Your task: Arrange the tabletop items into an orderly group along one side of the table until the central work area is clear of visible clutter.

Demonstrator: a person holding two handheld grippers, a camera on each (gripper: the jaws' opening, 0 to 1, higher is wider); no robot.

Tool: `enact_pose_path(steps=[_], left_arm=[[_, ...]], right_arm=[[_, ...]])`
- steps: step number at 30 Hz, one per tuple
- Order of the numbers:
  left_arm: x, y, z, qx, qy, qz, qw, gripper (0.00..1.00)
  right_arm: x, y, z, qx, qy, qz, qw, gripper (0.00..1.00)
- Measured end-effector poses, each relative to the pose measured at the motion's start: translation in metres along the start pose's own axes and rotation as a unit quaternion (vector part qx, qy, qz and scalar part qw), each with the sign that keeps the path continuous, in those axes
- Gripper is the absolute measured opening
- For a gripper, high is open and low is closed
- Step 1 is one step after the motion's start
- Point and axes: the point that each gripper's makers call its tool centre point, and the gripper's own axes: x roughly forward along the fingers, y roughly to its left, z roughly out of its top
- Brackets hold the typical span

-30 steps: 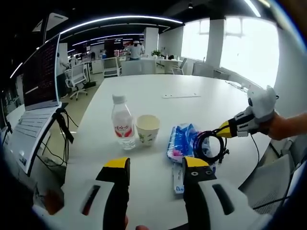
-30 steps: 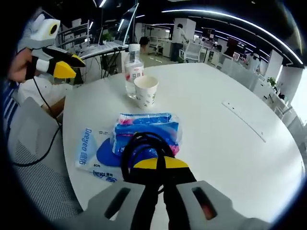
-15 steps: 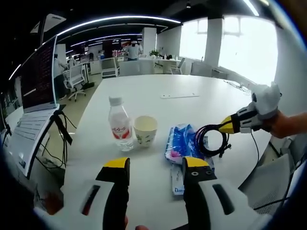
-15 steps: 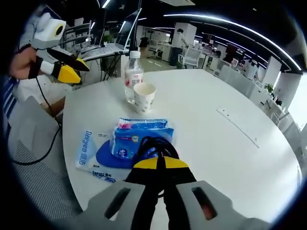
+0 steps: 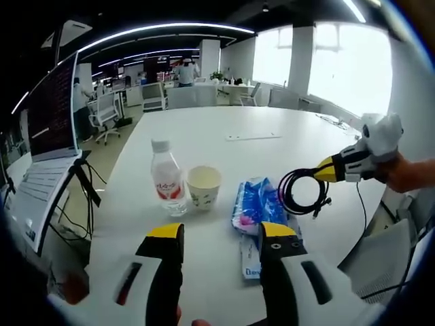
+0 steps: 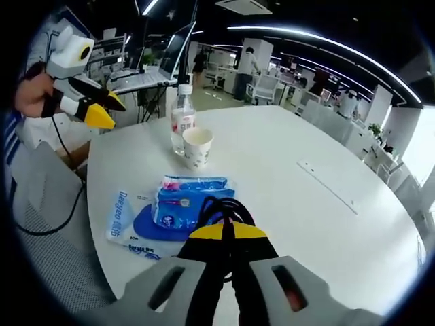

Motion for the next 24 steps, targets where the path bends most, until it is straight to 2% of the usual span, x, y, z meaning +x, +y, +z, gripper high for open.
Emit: enact_pose_path(steps=[12, 24], left_arm=[[-0.001, -0.001, -0.002, 0.001, 0.002, -0.002, 1.0, 0.43], [0.002, -0.005, -0.002, 0.003, 0.004, -0.005, 1.0, 0.43]], right_arm=[[-0.015, -0.009, 0.007, 0.003, -0.012, -0.015, 0.9998, 0.0], [-0.036, -0.026, -0.006, 0.031, -0.014, -0.044, 0.9985, 0.0]])
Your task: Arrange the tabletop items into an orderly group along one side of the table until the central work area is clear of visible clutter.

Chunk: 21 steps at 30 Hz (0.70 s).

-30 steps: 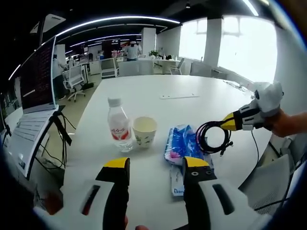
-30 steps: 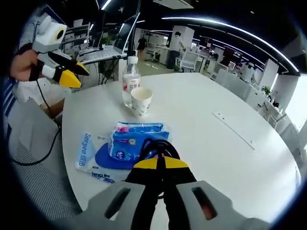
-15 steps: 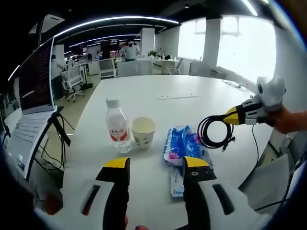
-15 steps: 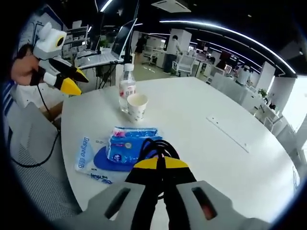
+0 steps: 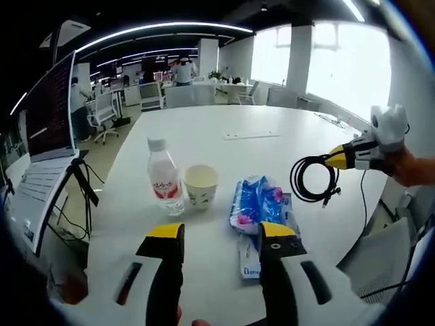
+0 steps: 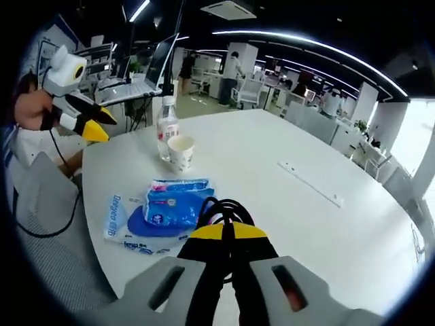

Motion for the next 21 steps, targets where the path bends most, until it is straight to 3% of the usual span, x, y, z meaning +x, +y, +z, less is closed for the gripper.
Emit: enact_pose_path(steps=[21], left_arm=[[0.002, -0.006, -0.004, -0.009, 0.001, -0.002, 1.0, 0.43]], right_arm=[[-0.022, -0.021, -0.055, 0.078, 0.038, -0.042, 0.9954, 0.0]])
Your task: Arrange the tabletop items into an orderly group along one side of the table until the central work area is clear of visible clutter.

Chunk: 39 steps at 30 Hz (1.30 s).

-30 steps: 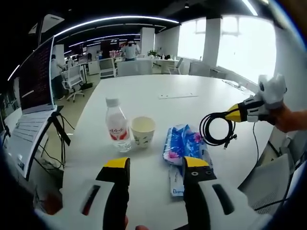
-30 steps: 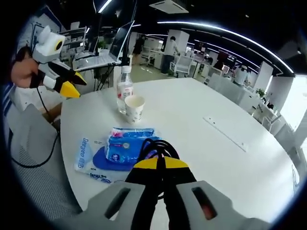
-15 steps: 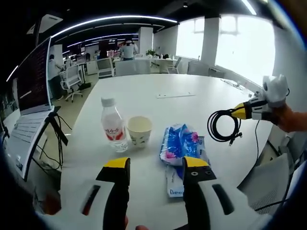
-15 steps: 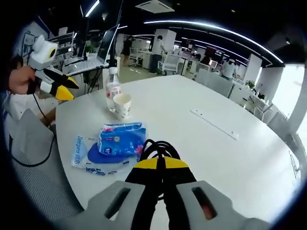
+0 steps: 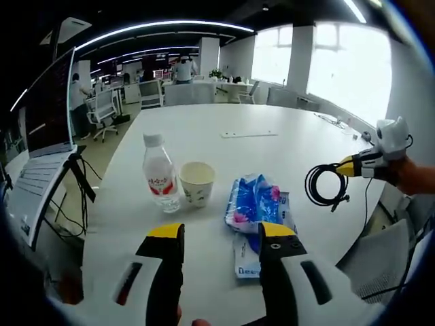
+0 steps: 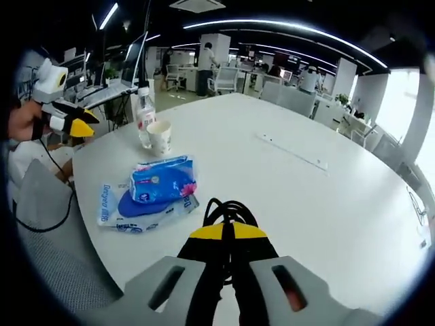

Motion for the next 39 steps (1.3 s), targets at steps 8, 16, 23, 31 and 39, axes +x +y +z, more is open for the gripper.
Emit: enact_pose_path(steps=[8, 16, 23, 31, 39], left_arm=[[0.004, -0.004, 0.004, 0.003, -0.001, -0.006, 1.0, 0.43], [0.005, -0.008, 0.003, 0.008, 0.003, -0.01, 0.9999, 0.43], [0.004, -0.01, 0.006, 0.011, 0.002, -0.011, 0.9999, 0.43], [0.004, -0.012, 0.004, 0.011, 0.005, -0.011, 0.9999, 0.43], [0.004, -0.014, 0.005, 0.012, 0.005, -0.011, 0.9999, 0.43]], right_arm=[[-0.003, -0.01, -0.016, 0.023, 0.014, -0.01, 0.9996, 0.0], [0.0, -0.017, -0.04, 0.04, 0.037, -0.019, 0.9983, 0.0], [0.002, -0.027, -0.054, 0.062, 0.043, -0.029, 0.9967, 0.0], [0.006, -0.034, -0.066, 0.082, 0.054, -0.036, 0.9945, 0.0], [0.015, -0.029, -0.08, 0.102, 0.072, -0.022, 0.992, 0.0]])
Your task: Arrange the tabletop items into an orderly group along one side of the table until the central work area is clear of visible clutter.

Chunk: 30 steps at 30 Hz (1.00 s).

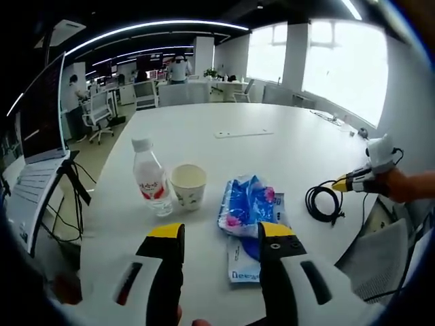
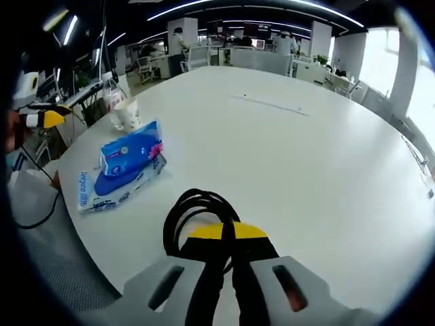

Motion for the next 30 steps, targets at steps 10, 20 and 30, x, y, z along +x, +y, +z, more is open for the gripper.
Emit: enact_pose_path(steps=[10, 20, 30], left_arm=[[-0.001, 0.002, -0.002, -0.002, 0.002, 0.005, 1.0, 0.43], [-0.002, 0.005, -0.004, -0.008, 0.002, 0.013, 0.9999, 0.43], [-0.002, 0.003, -0.007, -0.014, 0.001, 0.016, 0.9998, 0.43]], right_arm=[[0.008, 0.003, -0.013, 0.002, 0.024, 0.005, 0.9997, 0.0], [0.009, 0.001, -0.014, -0.003, 0.033, 0.009, 0.9994, 0.01], [0.009, -0.003, -0.018, -0.015, 0.04, 0.011, 0.999, 0.02]])
